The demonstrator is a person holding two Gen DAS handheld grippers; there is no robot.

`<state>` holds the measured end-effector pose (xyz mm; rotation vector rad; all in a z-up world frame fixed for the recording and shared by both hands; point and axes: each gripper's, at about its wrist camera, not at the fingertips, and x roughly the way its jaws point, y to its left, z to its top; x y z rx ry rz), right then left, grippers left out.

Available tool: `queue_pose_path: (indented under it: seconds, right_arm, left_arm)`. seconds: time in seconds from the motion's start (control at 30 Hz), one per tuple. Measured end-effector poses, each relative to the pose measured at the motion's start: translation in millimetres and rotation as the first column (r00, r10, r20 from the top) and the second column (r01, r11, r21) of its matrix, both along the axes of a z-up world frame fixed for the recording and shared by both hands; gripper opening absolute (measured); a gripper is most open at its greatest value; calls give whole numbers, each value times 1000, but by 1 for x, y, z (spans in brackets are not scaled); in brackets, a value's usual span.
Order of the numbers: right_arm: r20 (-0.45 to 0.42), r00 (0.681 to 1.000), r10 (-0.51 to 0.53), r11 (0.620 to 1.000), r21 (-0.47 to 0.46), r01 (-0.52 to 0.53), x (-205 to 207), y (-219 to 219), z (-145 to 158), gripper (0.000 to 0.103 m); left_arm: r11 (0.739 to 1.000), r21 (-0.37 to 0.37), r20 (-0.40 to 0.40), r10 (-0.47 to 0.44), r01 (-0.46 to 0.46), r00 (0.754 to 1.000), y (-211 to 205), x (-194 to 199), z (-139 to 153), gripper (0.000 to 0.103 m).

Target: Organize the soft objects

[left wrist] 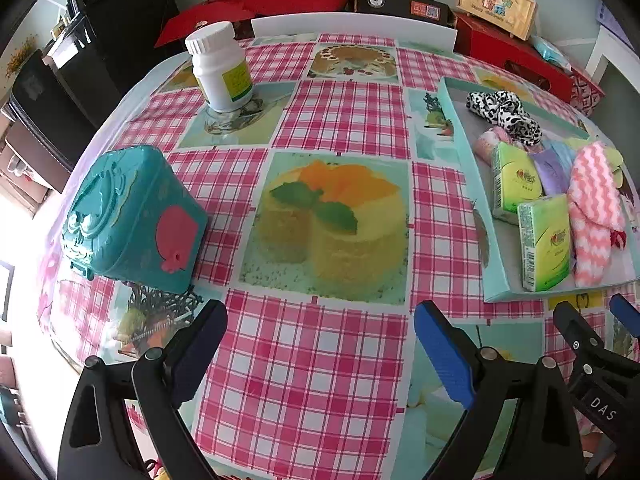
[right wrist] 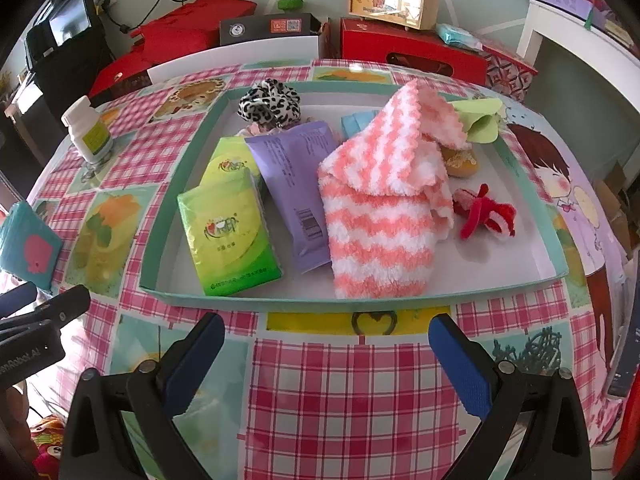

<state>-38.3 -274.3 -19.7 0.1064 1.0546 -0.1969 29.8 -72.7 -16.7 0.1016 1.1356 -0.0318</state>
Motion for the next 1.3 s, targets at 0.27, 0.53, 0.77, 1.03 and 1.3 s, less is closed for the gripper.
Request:
queue_pose_path:
  seconds: [0.27,0.53,0.77,1.03,1.3]
  right_arm:
    - [10,1000,6,1000,-13,-6,0,4,4,103]
    - [8,1000,6,1000,-16,-6,0,4,3,103]
    - [7,1000,6,1000,-16,-6,1,5,2,103]
    - [4,1000,7,1000,-17,-7,2,5,1,103]
    - [-1,1000,4,1000,-17,-4,2,4,-1,103]
  left_arm:
    - [1000,-18,19,1,-1,1000,2,0,4,95]
    - [1000,-23,22,2,-1,1000,4,-1,5,95]
    - [1000,-24,20,2,-2,1000,5,0,5,95]
    - [1000,-25,19,3,-3,1000,6,0,4,95]
    - [1000,-26,14,4,-4,1000,7,1,2,95]
